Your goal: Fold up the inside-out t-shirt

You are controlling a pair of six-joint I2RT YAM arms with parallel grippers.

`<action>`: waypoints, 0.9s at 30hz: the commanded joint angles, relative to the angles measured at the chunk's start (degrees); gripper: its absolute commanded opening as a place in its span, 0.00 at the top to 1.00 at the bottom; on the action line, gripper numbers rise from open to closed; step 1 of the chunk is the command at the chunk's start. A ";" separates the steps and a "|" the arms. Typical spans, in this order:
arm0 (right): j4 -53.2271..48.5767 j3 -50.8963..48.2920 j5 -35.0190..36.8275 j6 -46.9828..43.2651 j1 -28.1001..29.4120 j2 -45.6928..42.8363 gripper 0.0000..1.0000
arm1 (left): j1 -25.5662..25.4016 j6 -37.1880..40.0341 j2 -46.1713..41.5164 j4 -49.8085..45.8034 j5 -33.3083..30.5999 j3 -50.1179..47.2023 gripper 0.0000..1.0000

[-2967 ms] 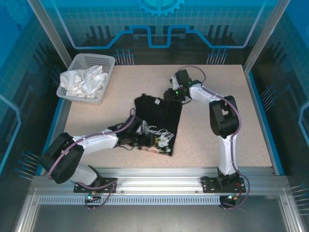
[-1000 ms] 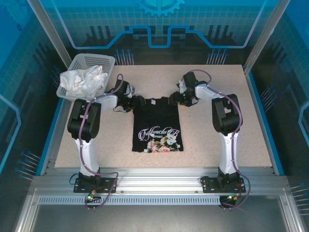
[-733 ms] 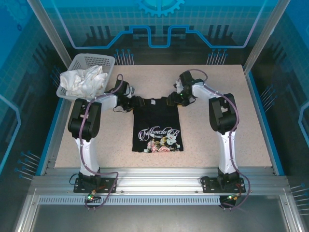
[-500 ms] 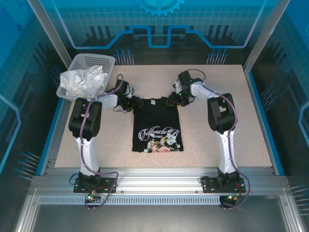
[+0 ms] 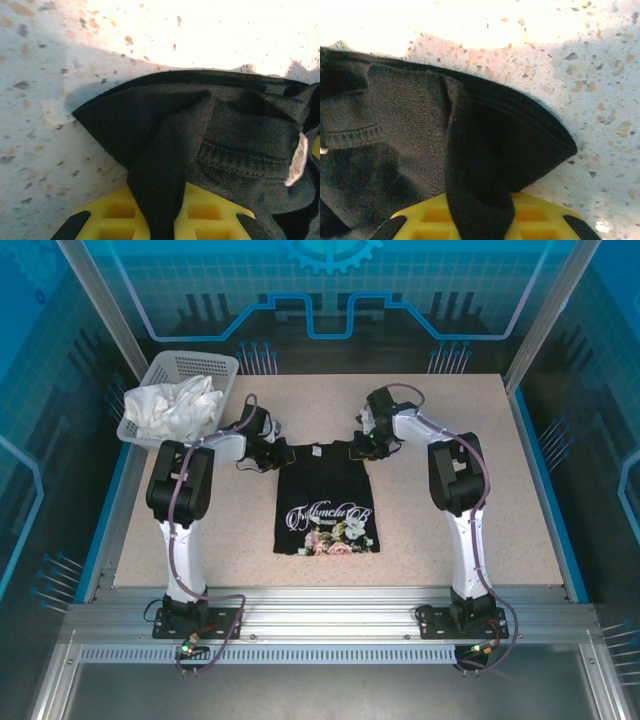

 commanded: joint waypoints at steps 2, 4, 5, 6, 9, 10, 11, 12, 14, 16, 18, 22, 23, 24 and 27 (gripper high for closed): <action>4.63 -3.84 -3.66 -0.01 -0.47 -2.61 0.91 | -1.34 -1.35 1.03 2.05 3.72 0.86 1.00; 7.58 -6.22 -4.58 -0.16 -1.00 -5.25 0.94 | -1.12 -1.96 0.01 3.35 4.18 0.85 1.00; 8.92 -7.55 -4.97 -0.31 -1.26 -6.81 0.96 | -0.95 -2.14 -0.78 3.91 4.41 0.72 1.00; 10.05 -8.74 -4.95 -0.47 -1.67 -8.52 0.97 | -0.75 -2.36 -1.83 4.43 4.55 0.46 1.00; 13.42 -12.49 -4.25 -0.69 -2.92 -13.61 1.00 | 0.20 -2.98 -5.74 6.14 4.74 -1.29 1.00; 14.70 -13.70 -4.25 -0.42 -3.36 -14.93 1.00 | 0.53 -3.21 -7.01 6.87 4.71 -2.03 1.00; 16.07 -14.91 -4.50 -0.13 -3.88 -16.24 1.00 | 0.97 -3.69 -8.29 7.70 4.69 -2.82 1.00; 17.31 -15.78 -4.82 0.24 -4.15 -17.14 1.00 | 1.33 -4.16 -9.32 8.62 4.82 -3.48 1.00; 18.83 -16.14 -5.46 0.56 -4.45 -18.01 1.00 | 1.49 -4.64 -10.63 9.70 5.09 -3.38 1.00; 19.94 -15.34 -5.61 0.88 -4.47 -18.31 1.00 | 1.56 -4.86 -10.89 9.82 5.09 -1.83 1.00; 20.12 -12.88 -5.29 0.87 -4.55 -18.29 1.00 | 1.64 -4.76 -10.59 9.15 4.84 1.15 1.00; 18.79 -4.34 -4.78 0.21 -5.57 -17.71 1.00 | 2.33 -4.76 -9.37 6.82 4.06 9.76 1.00; 18.09 -1.36 -4.91 -0.01 -5.90 -17.55 1.00 | 2.50 -4.73 -8.99 5.85 3.83 12.94 1.00; 17.40 1.64 -4.86 -0.37 -6.22 -17.42 1.00 | 2.69 -4.61 -8.63 4.72 3.69 16.29 1.00; 15.10 9.91 -4.95 -1.80 -6.60 -17.53 1.00 | 2.79 -4.43 -8.07 1.70 3.37 24.95 1.00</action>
